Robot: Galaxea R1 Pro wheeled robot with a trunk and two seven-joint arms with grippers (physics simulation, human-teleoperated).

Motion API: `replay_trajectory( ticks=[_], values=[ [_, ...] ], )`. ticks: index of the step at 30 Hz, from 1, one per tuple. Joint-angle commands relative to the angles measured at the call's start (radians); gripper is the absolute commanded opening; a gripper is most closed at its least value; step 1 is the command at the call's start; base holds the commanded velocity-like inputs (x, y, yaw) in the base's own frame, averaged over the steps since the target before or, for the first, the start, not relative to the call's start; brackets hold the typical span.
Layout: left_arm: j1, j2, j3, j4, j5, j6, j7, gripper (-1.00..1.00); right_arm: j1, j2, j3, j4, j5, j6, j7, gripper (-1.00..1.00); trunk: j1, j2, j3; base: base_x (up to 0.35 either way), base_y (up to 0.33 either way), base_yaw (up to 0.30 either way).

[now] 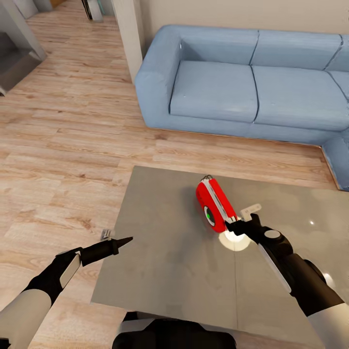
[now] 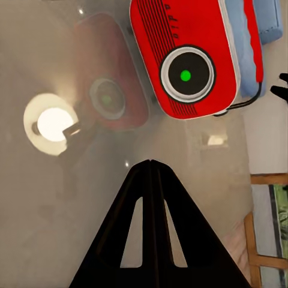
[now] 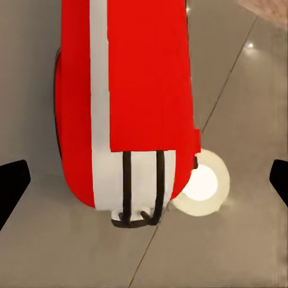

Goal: Turn on the radio receiver that's on the table in the living room.

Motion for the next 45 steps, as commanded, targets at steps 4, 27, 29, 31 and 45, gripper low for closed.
replay_trajectory(
  ticks=[4,27,29,31,45],
  values=[
    [0.000,0.001,0.000,0.000,0.000,0.000,0.000,-1.00,0.000,0.006,0.000,-0.001,0.000,-0.001,-0.070,1.00,0.000,0.000,0.005,-0.007,0.000,0.000],
    [0.000,0.000,-0.002,0.004,-0.003,0.002,0.006,-1.00,0.000,-0.017,0.000,-0.023,-0.086,0.002,-0.097,1.00,0.000,0.000,0.039,0.000,0.000,0.058],
    [0.000,0.000,-0.002,0.004,-0.003,0.002,0.007,-1.00,0.000,-0.018,0.000,-0.023,-0.088,0.003,-0.097,1.00,0.000,0.000,0.040,0.000,0.000,0.019],
    [0.000,0.000,-0.003,0.004,-0.003,0.002,0.007,-1.00,0.000,-0.019,0.000,-0.022,-0.089,0.003,-0.097,1.00,0.000,0.000,0.041,0.000,0.000,0.005],
    [0.000,-0.001,-0.004,0.016,-0.003,-0.003,0.011,-1.00,0.031,-0.020,0.000,-0.022,-0.091,0.000,-0.138,1.00,0.000,0.000,0.062,0.000,0.000,0.000]
  ],
)
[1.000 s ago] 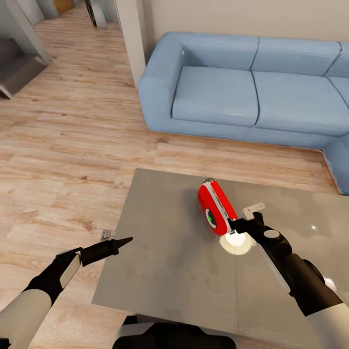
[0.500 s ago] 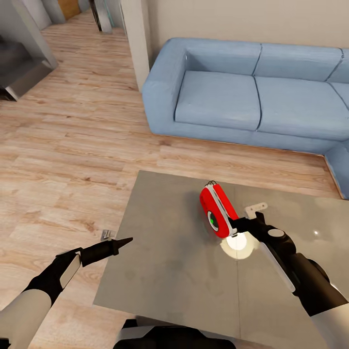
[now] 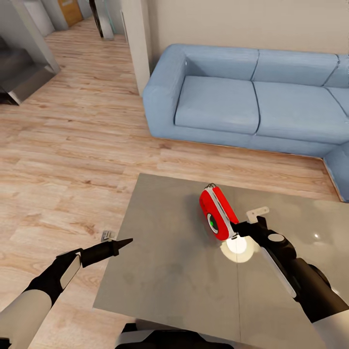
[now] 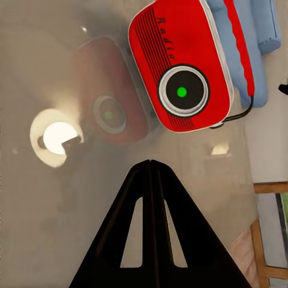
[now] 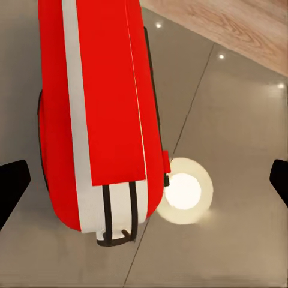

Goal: Turn on the radio receiver that's on the table in the living room.

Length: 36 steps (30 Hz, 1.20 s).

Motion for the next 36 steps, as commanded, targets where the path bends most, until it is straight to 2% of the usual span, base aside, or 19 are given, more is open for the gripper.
replay_trajectory(
  ticks=[1,13,26,30,36],
  values=[
    [0.000,0.000,0.000,0.000,0.000,-0.001,0.000,-1.00,0.003,0.000,0.000,0.000,0.000,0.000,0.000,1.00,0.000,0.000,0.002,0.000,0.000,0.000],
    [0.000,-0.003,-0.002,0.002,-0.001,-0.003,0.001,-1.00,0.023,-0.017,0.000,-0.001,0.000,0.001,-0.001,1.00,0.000,0.000,0.020,0.000,0.000,0.000],
    [0.000,-0.002,-0.002,0.013,-0.002,-0.005,-0.005,-1.00,0.044,-0.018,0.000,-0.004,0.000,0.003,-0.001,1.00,0.000,0.000,0.041,0.000,0.000,0.000],
    [0.000,-0.002,-0.002,0.036,-0.006,-0.007,-0.011,-1.00,0.085,-0.019,-0.001,-0.041,0.001,0.002,-0.005,1.00,0.000,0.000,0.047,0.000,0.000,0.000],
    [0.000,-0.001,-0.002,0.059,-0.008,-0.010,-0.012,-1.00,0.141,-0.020,0.000,-0.078,0.001,0.001,-0.081,1.00,0.000,0.000,0.056,0.000,0.000,0.000]
  ],
)
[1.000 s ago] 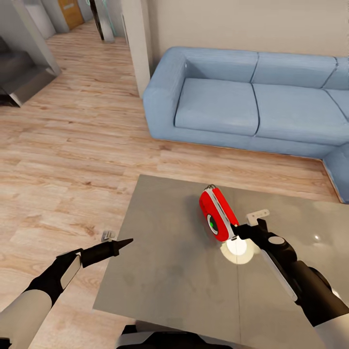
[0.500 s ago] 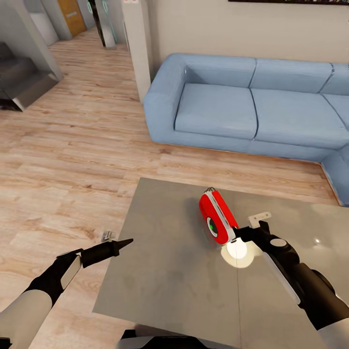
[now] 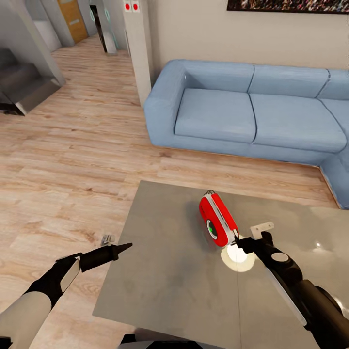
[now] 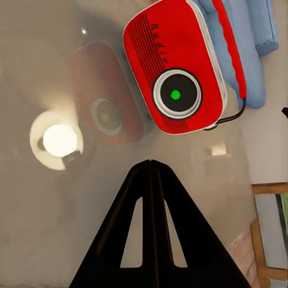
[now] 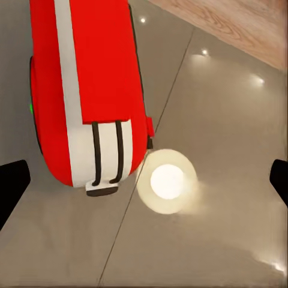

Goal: Turn on the radio receiver that's on the table in the living room.

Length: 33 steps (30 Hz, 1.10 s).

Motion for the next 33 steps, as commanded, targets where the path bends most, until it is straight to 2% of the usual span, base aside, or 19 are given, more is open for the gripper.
replay_trajectory(
  ticks=[1,8,22,33],
  values=[
    [0.000,0.000,0.000,0.007,-0.001,-0.001,0.000,-1.00,0.006,0.000,0.000,-0.001,0.000,0.000,-0.004,1.00,0.000,0.000,0.002,0.000,0.000,0.000],
    [0.000,0.001,-0.001,0.063,-0.002,-0.045,-0.002,-1.00,0.037,0.000,0.000,-0.011,0.003,0.001,-0.017,1.00,0.000,0.000,0.013,0.000,0.000,0.000],
    [0.000,0.002,-0.002,0.136,-0.011,-0.053,0.000,-1.00,0.058,0.000,0.000,-0.004,0.001,0.002,-0.042,1.00,0.000,0.000,0.034,-0.003,0.000,0.000],
    [0.000,0.004,-0.003,0.139,-0.010,-0.050,0.001,-1.00,0.058,0.001,0.001,0.003,0.000,0.002,-0.042,1.00,0.000,0.000,0.051,-0.297,0.000,0.000]
  ],
)
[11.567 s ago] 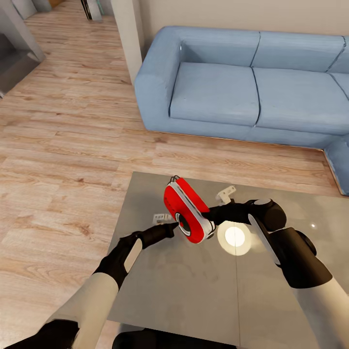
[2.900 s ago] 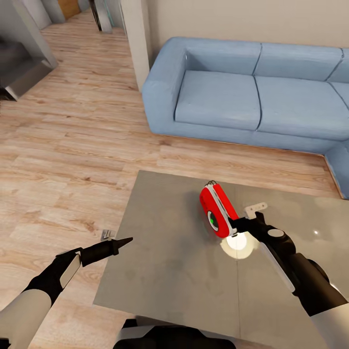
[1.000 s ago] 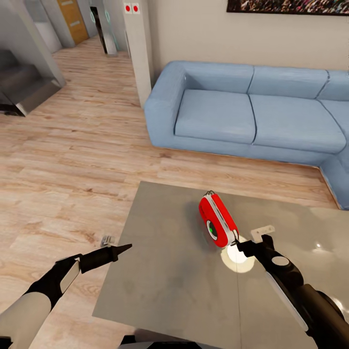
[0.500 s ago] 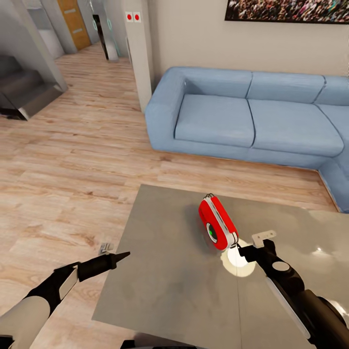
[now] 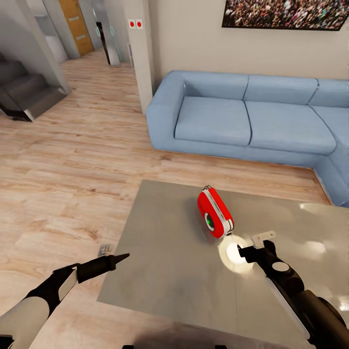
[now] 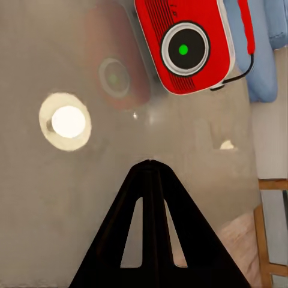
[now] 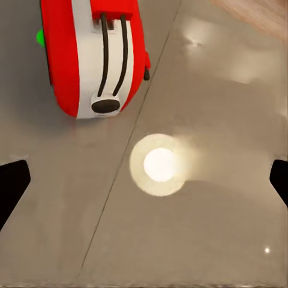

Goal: Turn on the radio receiver that's on the table in the living room.

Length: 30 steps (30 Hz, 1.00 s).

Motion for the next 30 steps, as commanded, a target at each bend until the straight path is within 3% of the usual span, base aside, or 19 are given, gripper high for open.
replay_trajectory(
  ticks=[1,8,18,22,30],
  values=[
    [0.000,0.001,0.000,0.000,-0.001,0.000,0.000,-1.00,0.000,0.000,0.000,0.000,-0.001,0.000,0.000,1.00,0.000,0.000,0.002,-0.345,0.000,0.000],
    [0.000,0.001,0.000,0.017,0.000,-0.001,0.003,-1.00,0.000,0.000,0.001,0.027,-0.002,-0.001,0.000,1.00,0.000,0.000,0.013,-0.288,0.000,0.000],
    [0.000,0.004,-0.003,0.083,-0.001,-0.004,0.008,-1.00,0.000,0.000,0.001,0.057,-0.002,-0.003,0.000,1.00,0.000,0.000,0.028,-0.021,0.000,0.000],
    [0.000,0.004,-0.003,0.101,0.000,-0.048,0.003,-1.00,0.000,0.000,0.001,0.057,-0.002,-0.002,0.000,1.00,0.000,0.000,0.034,0.000,0.000,0.000],
    [0.000,0.004,-0.004,0.115,-0.001,-0.061,-0.001,-1.00,0.000,0.000,0.001,0.057,-0.003,-0.002,0.000,1.00,0.000,0.000,0.047,-0.032,0.000,0.000]
  ],
)
